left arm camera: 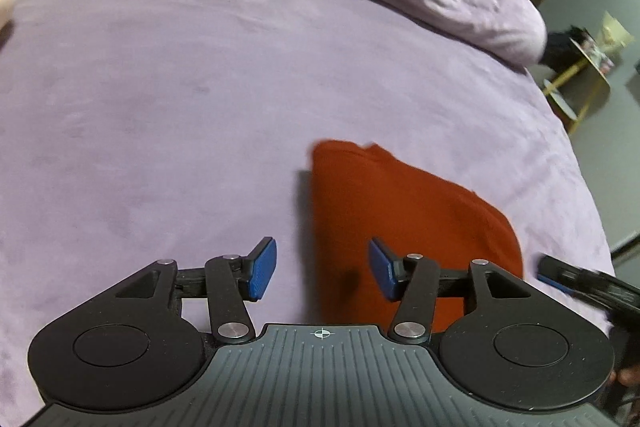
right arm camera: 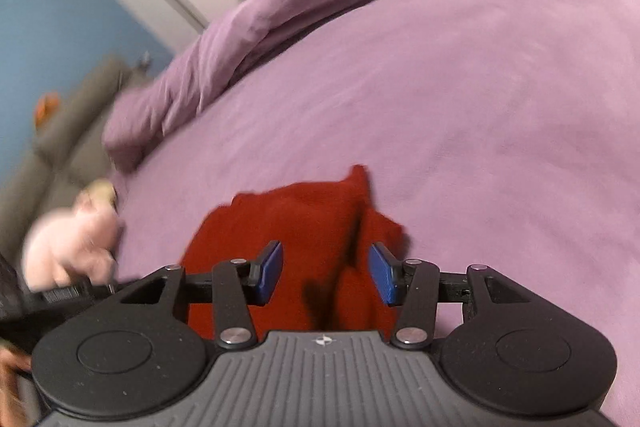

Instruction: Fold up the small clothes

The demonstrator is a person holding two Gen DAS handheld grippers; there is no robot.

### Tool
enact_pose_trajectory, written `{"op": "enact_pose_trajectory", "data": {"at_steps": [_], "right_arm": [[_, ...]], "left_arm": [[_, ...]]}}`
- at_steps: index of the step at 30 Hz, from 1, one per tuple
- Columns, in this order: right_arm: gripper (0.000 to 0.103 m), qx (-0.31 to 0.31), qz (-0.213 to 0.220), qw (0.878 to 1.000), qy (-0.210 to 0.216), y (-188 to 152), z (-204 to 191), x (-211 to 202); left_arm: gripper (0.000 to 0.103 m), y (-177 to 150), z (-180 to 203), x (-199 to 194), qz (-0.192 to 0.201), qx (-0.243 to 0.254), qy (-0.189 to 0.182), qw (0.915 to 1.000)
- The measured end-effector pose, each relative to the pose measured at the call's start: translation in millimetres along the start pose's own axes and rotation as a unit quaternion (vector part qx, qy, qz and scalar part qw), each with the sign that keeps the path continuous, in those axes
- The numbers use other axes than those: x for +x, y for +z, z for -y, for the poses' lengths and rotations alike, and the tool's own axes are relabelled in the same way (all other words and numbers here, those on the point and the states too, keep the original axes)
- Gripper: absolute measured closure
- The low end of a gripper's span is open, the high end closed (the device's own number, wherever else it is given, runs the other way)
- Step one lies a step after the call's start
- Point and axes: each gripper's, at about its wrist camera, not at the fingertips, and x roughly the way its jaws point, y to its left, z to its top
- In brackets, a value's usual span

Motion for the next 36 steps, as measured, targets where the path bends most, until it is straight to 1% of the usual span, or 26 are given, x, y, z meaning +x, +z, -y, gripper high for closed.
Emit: {"op": "enact_pose_trajectory", "data": {"at_steps": [1,2,3,4,5,7,9,10,13,14,16,18,21,24,26,28,29,31,33,36], "right_arm": [[0.058,-0.019,-0.01,0.999,-0.027,1,-11,11],[0.064,-0.029,-0.016,0.998,-0.046,1,-16,20],[0.067,-0.039,-0.02,0.997,-0.065,2,-24,31],[0.074,-0.047,-0.019,0.996,-0.076,0,-27,36],[0.084,-0.053,-0.014,0.996,-0.076,0,-31,40],[0.095,-0.078,0.015,0.994,-0.075,-7,-32,34],[0.096,-0.096,0.036,0.99,-0.094,-9,-33,32],[0.096,-0.105,0.038,0.987,-0.116,-10,-32,36],[0.096,-0.118,0.012,0.981,-0.151,-21,-23,56],[0.096,-0.128,0.013,0.979,-0.157,-25,-22,58],[0.094,-0.146,0.025,0.975,-0.165,-28,-28,51],[0.09,-0.144,0.037,0.976,-0.158,-32,-33,33],[0.089,-0.143,0.057,0.979,-0.13,-49,-34,-5],[0.089,-0.148,0.061,0.982,-0.096,-78,-44,-31],[0.089,-0.156,0.063,0.981,-0.093,-98,-47,-44],[0.088,-0.162,0.054,0.98,-0.099,-110,-49,-42],[0.088,-0.161,0.046,0.98,-0.108,-114,-48,-40],[0.085,-0.158,0.029,0.98,-0.119,-116,-46,-33],[0.083,-0.142,0.022,0.983,-0.118,-113,-42,-32],[0.083,-0.103,0.019,0.99,-0.097,-108,-39,-44]], "left_arm": [[0.047,-2,6,5,-0.001,0.004,0.001,1.0],[0.047,-5,13,8,0.002,0.011,0.008,0.9999],[0.047,-10,18,11,0.005,0.021,0.014,0.9997],[0.047,-12,23,14,0.007,0.03,0.021,0.9993],[0.047,-16,25,16,0.009,0.034,0.024,0.9991],[0.046,-20,29,16,0.017,0.032,0.021,0.9991],[0.045,-24,31,21,0.018,0.027,0.021,0.9993],[0.045,-26,32,25,0.014,0.029,0.021,0.9993],[0.039,-39,36,36,0.013,0.038,0.023,0.9989],[0.036,-43,39,39,0.01,0.046,0.027,0.9985],[0.035,-50,43,37,0.015,0.062,0.039,0.9972],[0.035,-54,45,27,0.016,0.072,0.048,0.9961],[0.035,-60,47,9,0.016,0.078,0.05,0.9956],[0.035,-70,51,-6,0.024,0.089,0.06,0.9939],[0.035,-78,54,-13,0.029,0.095,0.066,0.9929],[0.035,-82,54,-16,0.027,0.09,0.069,0.9931],[0.035,-82,53,-17,0.025,0.085,0.07,0.9936],[0.033,-84,52,-16,0.021,0.083,0.068,0.994],[0.031,-86,50,-12,0.014,0.087,0.074,0.9934],[0.032,-90,38,-25,0.014,0.056,0.054,0.9969]]}}
